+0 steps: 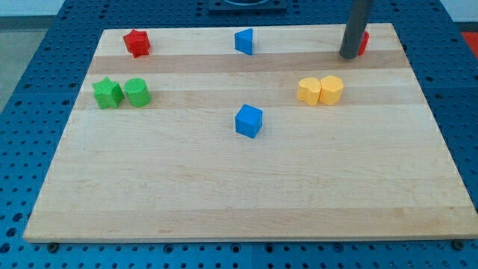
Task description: Move your arm above the green circle
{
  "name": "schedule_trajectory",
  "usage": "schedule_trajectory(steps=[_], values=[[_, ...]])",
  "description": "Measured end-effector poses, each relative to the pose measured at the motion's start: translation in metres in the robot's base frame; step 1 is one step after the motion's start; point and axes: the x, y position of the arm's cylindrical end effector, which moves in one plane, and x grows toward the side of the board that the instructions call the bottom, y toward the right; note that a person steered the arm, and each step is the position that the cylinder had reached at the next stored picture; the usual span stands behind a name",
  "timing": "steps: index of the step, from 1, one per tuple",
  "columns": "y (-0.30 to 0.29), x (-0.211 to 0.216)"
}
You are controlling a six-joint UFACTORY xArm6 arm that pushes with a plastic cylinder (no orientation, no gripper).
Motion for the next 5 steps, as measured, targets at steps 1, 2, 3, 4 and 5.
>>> schedule_trajectory(steps=[1, 2, 3, 4, 5], values=[[0.0, -0.001], [-0.002, 0.003], [-0.02, 0.027], [-0.055, 0.044], [-0.099, 0.049]])
